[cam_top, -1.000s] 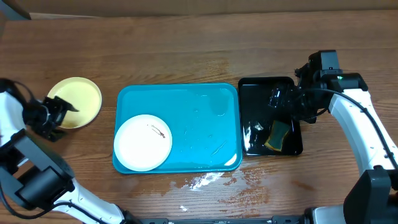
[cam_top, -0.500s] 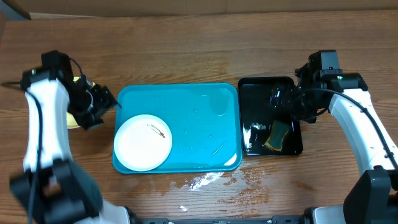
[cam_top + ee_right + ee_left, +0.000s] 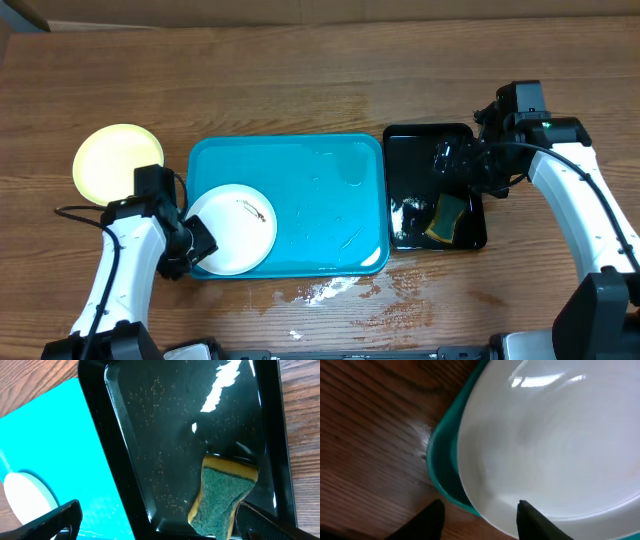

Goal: Clean dirty plates on tray and stack at the side
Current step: 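Release the yellow plate and move the left gripper to the stained white plate, then pinch the stained white plate rim and slide it right on the teal tray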

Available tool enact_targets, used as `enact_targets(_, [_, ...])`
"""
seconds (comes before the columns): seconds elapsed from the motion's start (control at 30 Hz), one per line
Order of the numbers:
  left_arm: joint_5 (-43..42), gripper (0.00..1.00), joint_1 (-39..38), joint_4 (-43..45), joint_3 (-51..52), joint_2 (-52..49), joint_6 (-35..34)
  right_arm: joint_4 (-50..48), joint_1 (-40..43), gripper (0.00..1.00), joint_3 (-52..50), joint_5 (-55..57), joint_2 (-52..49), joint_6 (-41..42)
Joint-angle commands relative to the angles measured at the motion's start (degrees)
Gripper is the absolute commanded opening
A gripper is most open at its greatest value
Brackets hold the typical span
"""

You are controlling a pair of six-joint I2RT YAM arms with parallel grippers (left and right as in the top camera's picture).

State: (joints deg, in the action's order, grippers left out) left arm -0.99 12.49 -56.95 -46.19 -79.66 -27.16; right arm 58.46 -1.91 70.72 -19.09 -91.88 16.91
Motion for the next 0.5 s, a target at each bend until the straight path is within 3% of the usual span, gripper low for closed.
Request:
enact_targets(0.0, [3.39,0.47,2.8,0.28,0.2,0.55,-1.14,-0.13,-0.11,1.0,0.48,0.15,0.46,0.26])
enact_targets(0.17, [3.13,0.35,4.13,4.42,3.52,0.48,-1.16,-0.13,-0.11,1.0,0.48,0.15,0.46,0.26])
enact_targets(0.23, [2.08,0.25,3.98,8.2,5.62,0.48,-1.14,-0.13,-0.11,1.0,0.48,0.15,0.46,0.26])
enact_targets(0.4, [0.28,0.17,3.98,11.19,7.17,0.48,-1.11,-0.13,-0.11,1.0,0.48,0.15,0.46,0.26])
enact_targets(0.47, [-0.74,0.08,3.98,11.76,7.17,0.48,-1.03,-0.13,-0.11,1.0,0.48,0.15,0.46,0.26])
